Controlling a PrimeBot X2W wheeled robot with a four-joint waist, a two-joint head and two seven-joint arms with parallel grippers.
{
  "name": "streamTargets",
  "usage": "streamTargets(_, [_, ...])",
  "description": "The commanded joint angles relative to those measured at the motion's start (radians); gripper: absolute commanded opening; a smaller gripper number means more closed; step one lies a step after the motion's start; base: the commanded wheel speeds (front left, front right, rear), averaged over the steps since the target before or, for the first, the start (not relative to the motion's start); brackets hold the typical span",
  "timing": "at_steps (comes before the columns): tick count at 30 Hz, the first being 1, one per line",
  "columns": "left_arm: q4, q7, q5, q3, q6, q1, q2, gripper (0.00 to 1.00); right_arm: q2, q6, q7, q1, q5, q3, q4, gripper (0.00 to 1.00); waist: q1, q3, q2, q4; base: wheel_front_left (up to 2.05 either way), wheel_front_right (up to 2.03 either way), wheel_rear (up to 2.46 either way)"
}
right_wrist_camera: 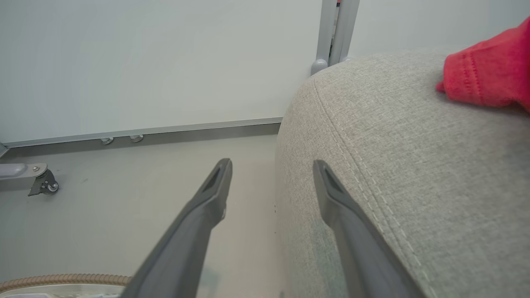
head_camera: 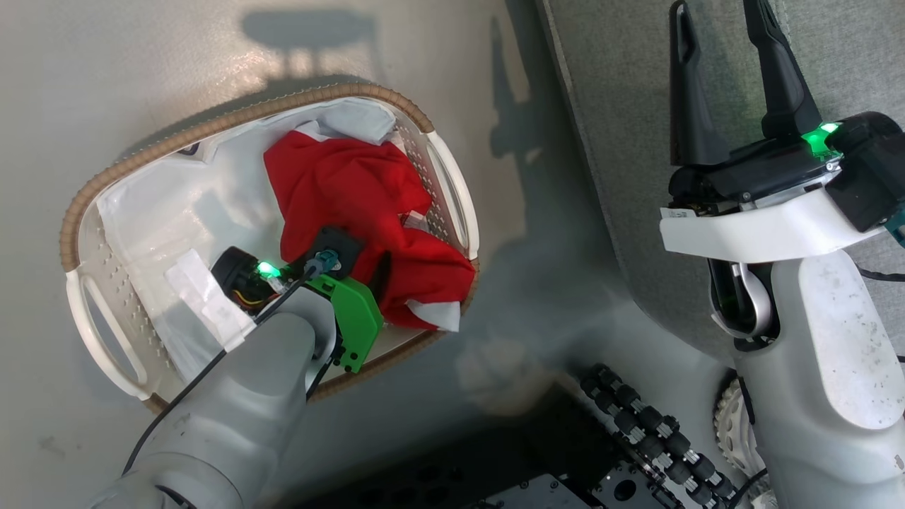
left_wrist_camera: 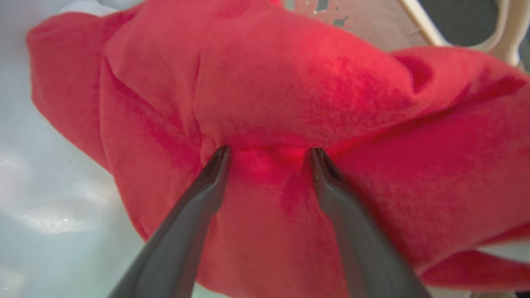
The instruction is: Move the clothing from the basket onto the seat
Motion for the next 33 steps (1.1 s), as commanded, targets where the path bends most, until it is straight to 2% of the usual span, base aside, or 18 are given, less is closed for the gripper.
streamTargets(1, [0.011, 0.007, 0.005, -0.005, 0.01, -0.02, 0.003, 1.0, 0.0, -0.001, -0.002, -0.005, -0.006, 0.001, -0.009, 1.0, -0.0001, 0.006, -0.0001, 0.001, 0.0, 0.0, 0.0])
streamTargets(8, [0.037, 0.037, 0.017, -0.029, 0.05, -0.039, 0.001, 1.0, -0.001, -0.001, -0.002, 0.006, -0.026, 0.008, -0.04, 1.0, -0.0001, 0.014, -0.0001, 0.017, 0.05, 0.05, 0.05])
streamTargets(14, [0.044, 0.068, 0.002, -0.034, 0.044, -0.048, 0.0, 1.0, -0.003, -0.001, -0.002, 0.005, -0.045, 0.008, -0.049, 1.0, -0.0001, 0.023, -0.0001, 0.037, 0.05, 0.05, 0.05])
streamTargets(15, [0.044, 0.076, -0.003, -0.032, 0.042, -0.047, 0.0, 0.81, -0.003, -0.001, -0.002, 0.005, -0.046, 0.009, -0.049, 1.0, -0.0001, 0.023, -0.0001, 0.038, 0.01, 0.01, 0.01])
streamTargets(17, [0.044, 0.083, -0.01, -0.033, 0.037, -0.048, -0.001, 0.0, -0.002, -0.001, -0.002, 0.004, -0.048, 0.011, -0.048, 1.0, -0.0001, 0.023, -0.0001, 0.039, 0.0, 0.0, 0.0])
streamTargets(26, [0.044, 0.048, -0.04, -0.031, 0.021, -0.037, -0.001, 0.0, 0.0, -0.001, -0.002, -0.017, -0.033, 0.021, -0.027, 1.0, -0.0001, -0.002, -0.0001, 0.023, 0.0, 0.0, 0.0])
streamTargets(33, [0.02, 0.015, -0.057, -0.037, 0.009, 0.016, -0.001, 0.0, 0.002, -0.001, -0.002, -0.001, -0.027, 0.026, 0.006, 1.0, -0.0001, -0.085, -0.0001, 0.025, 0.0, 0.0, 0.0])
